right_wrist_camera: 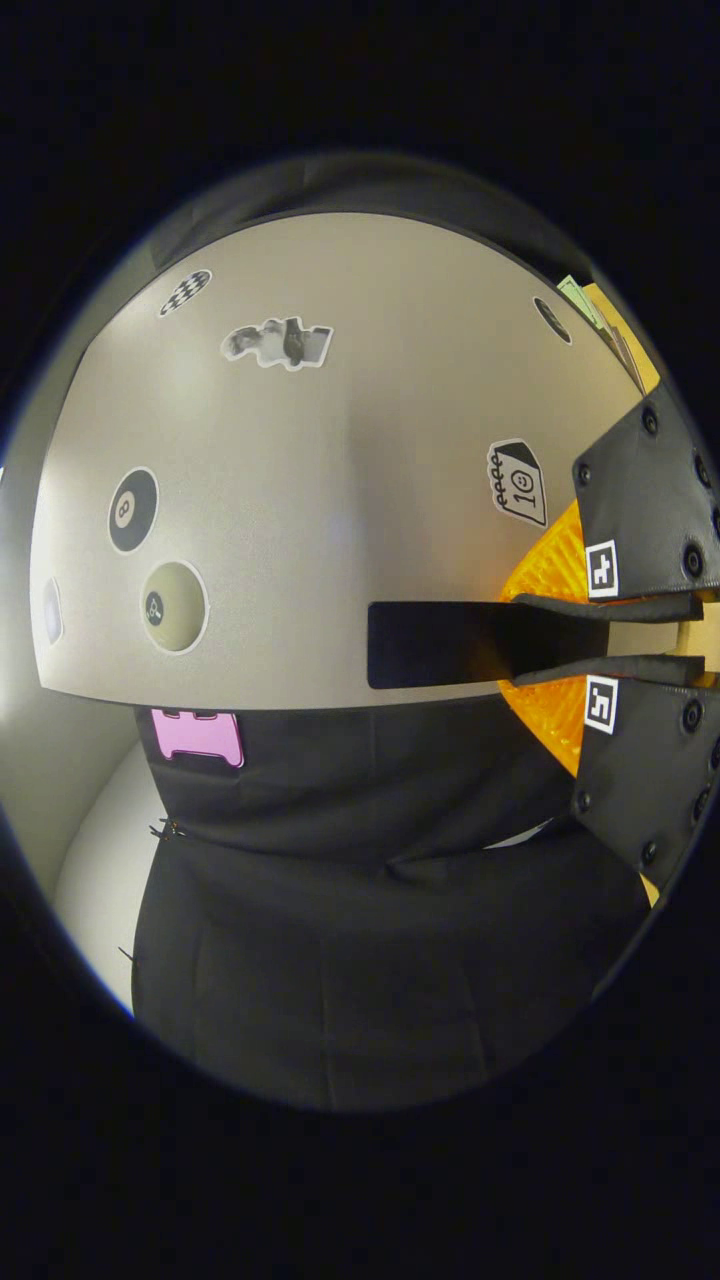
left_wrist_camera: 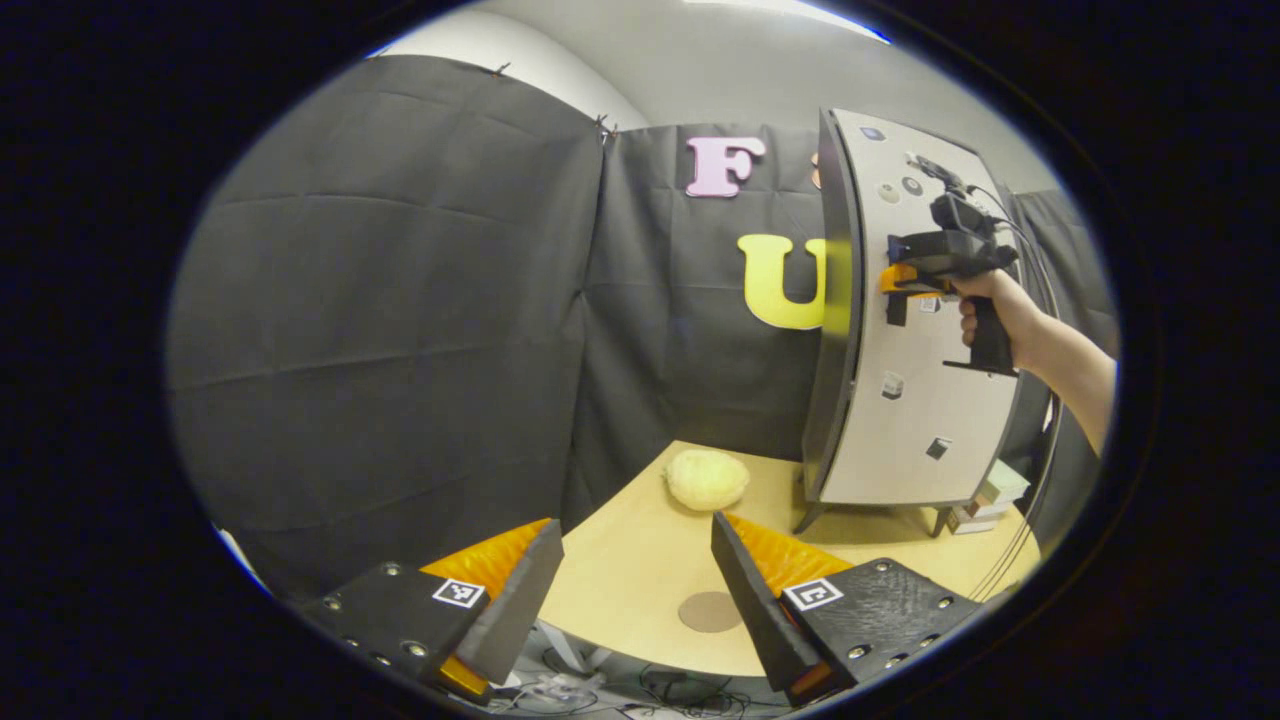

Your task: Open the cabinet door with the right hand, grasp the bottle in the cabinet with the left hand and place it on the coaster, then close the cabinet door with the right hand.

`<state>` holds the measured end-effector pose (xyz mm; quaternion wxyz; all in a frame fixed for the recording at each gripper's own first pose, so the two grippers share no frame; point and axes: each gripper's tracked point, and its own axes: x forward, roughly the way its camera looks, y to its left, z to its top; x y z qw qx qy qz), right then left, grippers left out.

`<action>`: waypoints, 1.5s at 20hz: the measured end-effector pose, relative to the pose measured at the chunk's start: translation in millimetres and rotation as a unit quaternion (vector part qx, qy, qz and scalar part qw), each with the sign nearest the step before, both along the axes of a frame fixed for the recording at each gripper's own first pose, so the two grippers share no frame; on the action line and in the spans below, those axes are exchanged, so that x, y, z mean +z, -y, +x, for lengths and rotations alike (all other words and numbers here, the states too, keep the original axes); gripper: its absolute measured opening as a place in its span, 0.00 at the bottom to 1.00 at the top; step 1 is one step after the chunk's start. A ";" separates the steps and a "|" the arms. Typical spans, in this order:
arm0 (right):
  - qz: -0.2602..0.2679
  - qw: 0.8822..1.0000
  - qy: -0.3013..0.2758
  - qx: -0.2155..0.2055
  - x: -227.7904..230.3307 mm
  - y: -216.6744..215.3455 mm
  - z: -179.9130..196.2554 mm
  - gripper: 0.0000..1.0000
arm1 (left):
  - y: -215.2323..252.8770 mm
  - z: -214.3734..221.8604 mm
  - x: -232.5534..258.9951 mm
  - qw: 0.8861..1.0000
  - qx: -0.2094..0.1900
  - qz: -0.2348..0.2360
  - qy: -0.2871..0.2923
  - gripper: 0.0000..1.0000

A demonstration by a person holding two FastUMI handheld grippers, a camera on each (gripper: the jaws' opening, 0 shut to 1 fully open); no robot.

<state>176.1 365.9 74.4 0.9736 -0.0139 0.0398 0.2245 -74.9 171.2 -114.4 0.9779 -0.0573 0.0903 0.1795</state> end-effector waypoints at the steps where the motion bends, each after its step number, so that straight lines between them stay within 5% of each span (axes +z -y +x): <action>1: 0.000 1.000 0.001 0.007 0.7 0.3 -6.2 0.14 | -0.4 0.2 2.1 1.000 0.000 0.000 0.003 0.90; 12: 0.015 0.998 -0.013 0.060 6.6 25.5 -67.1 0.14 | 50.9 -1.6 13.6 0.999 -0.029 -0.014 0.018 0.91; 30: 0.022 0.997 -0.003 0.072 3.6 67.1 -89.4 0.14 | 118.7 49.0 31.2 0.994 -0.106 0.006 0.033 0.89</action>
